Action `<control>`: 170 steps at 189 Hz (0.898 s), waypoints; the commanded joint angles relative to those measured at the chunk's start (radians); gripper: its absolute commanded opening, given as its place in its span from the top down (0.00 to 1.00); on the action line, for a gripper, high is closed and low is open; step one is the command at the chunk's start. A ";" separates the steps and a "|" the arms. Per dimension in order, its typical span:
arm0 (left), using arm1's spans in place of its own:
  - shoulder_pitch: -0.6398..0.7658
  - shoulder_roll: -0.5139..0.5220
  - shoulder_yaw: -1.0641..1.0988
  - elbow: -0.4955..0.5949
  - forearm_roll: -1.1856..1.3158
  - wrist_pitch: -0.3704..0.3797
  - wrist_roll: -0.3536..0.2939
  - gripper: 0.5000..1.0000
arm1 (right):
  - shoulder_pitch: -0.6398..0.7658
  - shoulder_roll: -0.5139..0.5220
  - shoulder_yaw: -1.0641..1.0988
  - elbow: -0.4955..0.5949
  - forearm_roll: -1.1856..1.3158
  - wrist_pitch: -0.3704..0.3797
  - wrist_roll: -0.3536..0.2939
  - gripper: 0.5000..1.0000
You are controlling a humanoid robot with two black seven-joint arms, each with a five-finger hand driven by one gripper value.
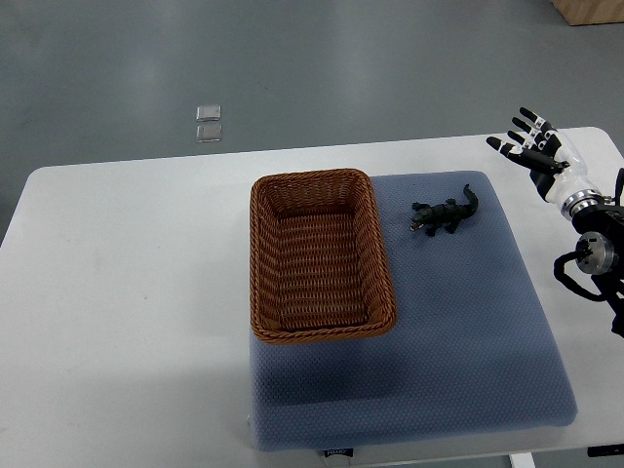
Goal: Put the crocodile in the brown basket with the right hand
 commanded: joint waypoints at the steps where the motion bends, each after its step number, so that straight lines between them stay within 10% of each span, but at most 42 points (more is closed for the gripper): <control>1: 0.000 0.000 0.000 0.000 0.000 0.001 0.000 0.00 | 0.000 0.002 0.000 0.000 0.000 0.000 0.000 0.14; 170: 0.007 0.000 0.000 0.000 -0.002 0.009 0.000 0.00 | 0.003 -0.008 -0.001 0.003 0.000 0.013 0.000 0.14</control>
